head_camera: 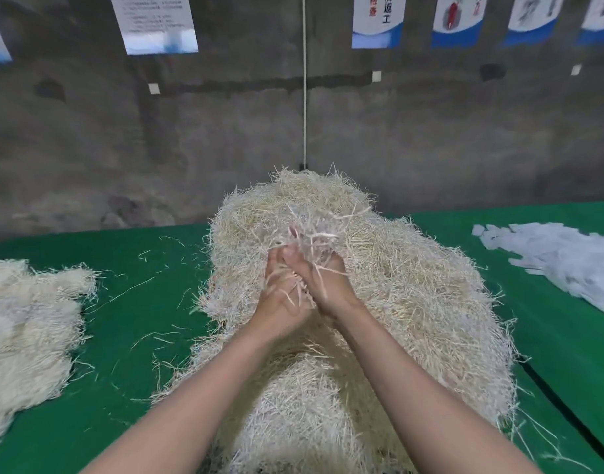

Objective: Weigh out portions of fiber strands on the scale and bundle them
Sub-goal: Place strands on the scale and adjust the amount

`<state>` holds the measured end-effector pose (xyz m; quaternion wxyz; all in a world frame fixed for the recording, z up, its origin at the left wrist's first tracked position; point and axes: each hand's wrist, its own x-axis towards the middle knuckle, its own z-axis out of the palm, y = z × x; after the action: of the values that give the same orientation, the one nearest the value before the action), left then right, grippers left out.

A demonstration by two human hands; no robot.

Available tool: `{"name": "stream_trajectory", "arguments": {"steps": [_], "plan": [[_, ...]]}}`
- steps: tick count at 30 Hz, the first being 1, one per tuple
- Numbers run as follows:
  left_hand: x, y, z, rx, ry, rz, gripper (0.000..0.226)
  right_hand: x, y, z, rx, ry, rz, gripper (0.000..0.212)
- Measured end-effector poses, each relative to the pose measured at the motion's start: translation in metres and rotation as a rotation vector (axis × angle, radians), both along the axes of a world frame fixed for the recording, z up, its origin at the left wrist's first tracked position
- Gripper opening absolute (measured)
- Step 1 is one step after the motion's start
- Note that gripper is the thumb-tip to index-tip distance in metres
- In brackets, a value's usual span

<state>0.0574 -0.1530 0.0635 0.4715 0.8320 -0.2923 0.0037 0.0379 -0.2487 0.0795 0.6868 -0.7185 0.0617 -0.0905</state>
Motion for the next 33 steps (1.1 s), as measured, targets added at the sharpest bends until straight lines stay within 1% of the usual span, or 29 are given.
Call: {"name": "stream_trajectory", "arguments": {"steps": [1,2,3,4,5,6,7,8,9,10,11,12,13,14,15,17,18,19,21,23,24,25,26,27,28,30,32,33], "plan": [[-0.003,0.006,0.001,-0.133,0.015,-0.041,0.068,0.003,-0.006,0.001,0.014,0.006,-0.061,0.036],[-0.005,0.011,0.005,-0.270,0.084,-0.048,0.082,0.007,-0.013,-0.001,0.011,0.002,-0.091,0.034],[-0.006,0.018,0.007,-0.369,0.145,-0.016,0.087,0.009,-0.017,-0.001,0.021,-0.004,-0.084,0.036],[-0.008,0.023,0.009,-0.450,0.183,0.026,0.079,0.013,-0.018,-0.002,-0.006,-0.052,-0.050,0.029],[-0.009,0.028,0.009,-0.464,0.164,0.065,0.065,0.012,-0.014,0.001,-0.059,-0.105,-0.014,0.016],[-0.011,0.035,0.013,-0.426,0.108,0.120,0.049,0.014,-0.012,-0.001,-0.166,-0.164,0.003,0.014],[-0.013,0.042,0.015,-0.381,0.060,0.168,0.036,0.015,-0.011,-0.003,-0.301,-0.186,-0.001,0.018],[-0.013,0.051,0.015,-0.368,0.056,0.211,0.030,0.016,-0.012,-0.003,-0.432,-0.189,-0.029,0.019],[-0.013,0.061,0.016,-0.402,0.099,0.252,0.028,0.017,-0.016,-0.001,-0.536,-0.182,-0.096,0.019],[-0.014,0.071,0.020,-0.478,0.184,0.297,0.027,0.017,-0.024,0.000,-0.591,-0.167,-0.195,0.020],[-0.012,0.081,0.025,-0.559,0.244,0.342,0.027,0.017,-0.032,0.005,-0.528,-0.134,-0.285,0.017],[-0.010,0.088,0.029,-0.607,0.246,0.384,0.028,0.014,-0.038,0.014,-0.401,-0.108,-0.332,0.013],[-0.009,0.093,0.031,-0.622,0.228,0.414,0.029,0.011,-0.040,0.026,-0.255,-0.089,-0.352,0.022],[-0.009,0.095,0.035,-0.636,0.241,0.415,0.031,0.008,-0.036,0.040,-0.140,-0.109,-0.343,0.035],[-0.009,0.095,0.040,-0.664,0.298,0.377,0.040,0.006,-0.030,0.055,-0.069,-0.151,-0.326,0.037],[-0.010,0.094,0.050,-0.748,0.463,0.263,0.067,0.000,-0.011,0.090,-0.018,-0.278,-0.304,0.025],[-0.009,0.094,0.055,-0.789,0.532,0.215,0.075,-0.005,0.001,0.106,0.004,-0.319,-0.283,0.020],[-0.008,0.094,0.060,-0.813,0.590,0.176,0.082,-0.008,0.009,0.119,0.037,-0.349,-0.242,0.021],[-0.006,0.094,0.064,-0.821,0.666,0.097,0.097,-0.010,0.026,0.138,0.087,-0.402,-0.142,0.031],[-0.006,0.090,0.071,-0.854,0.712,0.008,0.110,-0.009,0.043,0.147,0.134,-0.394,-0.033,0.027],[-0.006,0.086,0.073,-0.907,0.760,-0.043,0.116,-0.008,0.052,0.148,0.189,-0.363,0.013,0.026],[-0.005,0.081,0.075,-0.961,0.821,-0.099,0.120,-0.006,0.059,0.146,0.241,-0.308,0.035,0.035],[-0.006,0.075,0.077,-1.005,0.885,-0.162,0.120,-0.004,0.066,0.143,0.264,-0.264,0.047,0.054],[-0.008,0.070,0.078,-1.036,0.955,-0.231,0.113,-0.003,0.072,0.139,0.271,-0.215,0.065,0.072],[-0.012,0.065,0.078,-1.046,1.026,-0.303,0.106,-0.003,0.076,0.136,0.278,-0.191,0.062,0.081],[-0.018,0.063,0.074,-1.002,1.086,-0.385,0.102,-0.003,0.079,0.133,0.299,-0.191,0.010,0.083],[-0.019,0.070,0.066,-0.943,1.069,-0.331,0.098,-0.002,0.074,0.129,0.262,-0.216,-0.047,0.079],[-0.017,0.076,0.063,-0.982,1.068,-0.284,0.090,-0.005,0.071,0.128,0.183,-0.233,-0.081,0.076]]}}
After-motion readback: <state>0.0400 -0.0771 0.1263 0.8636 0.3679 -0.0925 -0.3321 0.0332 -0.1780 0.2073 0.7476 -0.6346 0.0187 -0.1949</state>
